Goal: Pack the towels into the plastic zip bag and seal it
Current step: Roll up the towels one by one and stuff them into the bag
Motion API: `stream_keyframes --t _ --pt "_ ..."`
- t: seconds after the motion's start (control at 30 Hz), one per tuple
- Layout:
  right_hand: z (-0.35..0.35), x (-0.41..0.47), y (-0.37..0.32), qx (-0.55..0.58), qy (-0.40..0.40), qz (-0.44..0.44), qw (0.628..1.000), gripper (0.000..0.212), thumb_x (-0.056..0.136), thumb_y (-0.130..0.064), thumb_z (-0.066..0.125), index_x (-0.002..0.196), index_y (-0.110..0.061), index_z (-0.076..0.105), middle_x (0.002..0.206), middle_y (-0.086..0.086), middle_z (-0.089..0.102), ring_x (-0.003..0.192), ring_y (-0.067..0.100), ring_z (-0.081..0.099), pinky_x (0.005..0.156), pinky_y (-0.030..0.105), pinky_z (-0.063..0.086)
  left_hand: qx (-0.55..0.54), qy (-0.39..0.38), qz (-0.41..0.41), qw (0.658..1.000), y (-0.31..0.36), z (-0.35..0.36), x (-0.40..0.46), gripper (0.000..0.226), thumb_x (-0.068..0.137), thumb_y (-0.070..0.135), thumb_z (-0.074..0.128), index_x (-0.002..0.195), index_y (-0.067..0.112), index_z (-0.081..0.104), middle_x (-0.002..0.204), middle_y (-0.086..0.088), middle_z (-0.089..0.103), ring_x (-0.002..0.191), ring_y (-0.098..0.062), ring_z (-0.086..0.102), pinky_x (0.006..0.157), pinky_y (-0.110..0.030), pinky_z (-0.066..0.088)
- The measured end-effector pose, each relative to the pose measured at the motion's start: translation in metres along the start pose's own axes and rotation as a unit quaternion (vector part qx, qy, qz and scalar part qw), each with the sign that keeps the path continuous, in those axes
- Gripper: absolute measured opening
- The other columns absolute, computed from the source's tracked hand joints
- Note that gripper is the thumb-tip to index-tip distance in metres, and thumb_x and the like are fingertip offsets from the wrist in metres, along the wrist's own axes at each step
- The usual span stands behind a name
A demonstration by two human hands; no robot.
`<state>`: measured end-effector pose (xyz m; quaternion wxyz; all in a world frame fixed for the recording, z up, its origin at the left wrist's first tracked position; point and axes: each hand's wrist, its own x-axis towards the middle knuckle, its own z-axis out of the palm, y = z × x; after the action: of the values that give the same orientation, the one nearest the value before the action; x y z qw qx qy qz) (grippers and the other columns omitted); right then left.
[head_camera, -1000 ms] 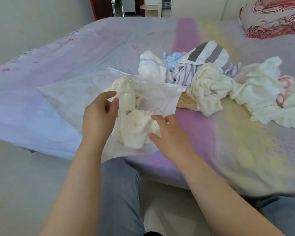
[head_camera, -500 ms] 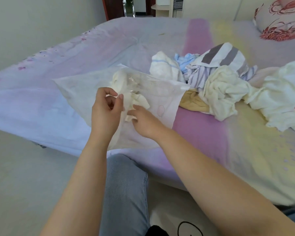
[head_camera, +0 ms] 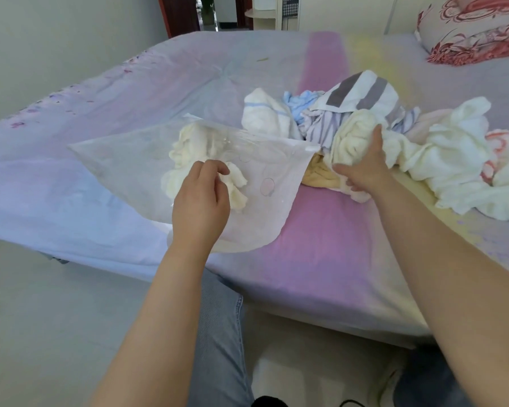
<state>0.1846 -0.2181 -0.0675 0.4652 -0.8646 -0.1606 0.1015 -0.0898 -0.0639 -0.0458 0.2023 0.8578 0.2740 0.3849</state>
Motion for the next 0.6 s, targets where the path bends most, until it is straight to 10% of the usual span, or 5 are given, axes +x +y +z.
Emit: stream_keyframes --t 0.1,0.23,0.43,0.6 --pt "0.001 0.003 0.008 -0.129 -0.087 -0.035 0.987 0.091 0.08 -0.028 0.073 0.149 -0.024 0.015 0.137 0.009 0.048 0.097 0.028 0.06 0.069 0.034 0.05 0.011 0.003 0.009 1.0 -0.001 0.003 -0.002 0.036 0.092 0.013 0.044 0.127 0.018 0.055 0.115 0.0 0.059 0.101 -0.023 0.057 0.079 -0.043 0.05" --pt "0.006 -0.039 0.004 -0.214 -0.008 -0.093 0.972 0.047 0.085 -0.036 0.063 0.128 -0.02 0.054 0.121 0.006 0.061 0.108 0.027 0.057 0.082 0.033 0.041 0.004 -0.032 0.005 0.999 -0.004 0.01 -0.005 0.065 0.087 0.018 0.057 0.148 0.018 0.032 0.14 -0.001 0.048 0.12 -0.026 0.052 0.094 -0.041 0.046" --pt "0.007 -0.139 -0.013 -0.108 -0.001 -0.223 0.969 0.027 0.073 -0.025 0.075 0.097 -0.022 0.063 0.145 -0.001 0.028 0.129 0.015 0.028 0.104 0.028 0.031 -0.048 -0.054 -0.008 0.997 -0.006 0.011 -0.008 0.079 0.084 0.009 0.056 0.153 0.023 0.02 0.152 0.004 0.036 0.131 -0.025 0.044 0.106 -0.045 0.041" --pt "0.016 -0.185 -0.051 0.124 -0.116 -0.222 0.96 0.024 0.079 -0.021 0.074 0.082 -0.029 0.051 0.079 -0.015 0.054 0.071 0.0 0.048 0.064 0.012 0.038 -0.103 -0.066 -0.032 0.992 -0.003 0.004 -0.009 0.084 0.079 -0.011 0.036 0.151 0.032 0.025 0.151 0.013 0.04 0.125 -0.016 0.05 0.104 -0.032 0.042"
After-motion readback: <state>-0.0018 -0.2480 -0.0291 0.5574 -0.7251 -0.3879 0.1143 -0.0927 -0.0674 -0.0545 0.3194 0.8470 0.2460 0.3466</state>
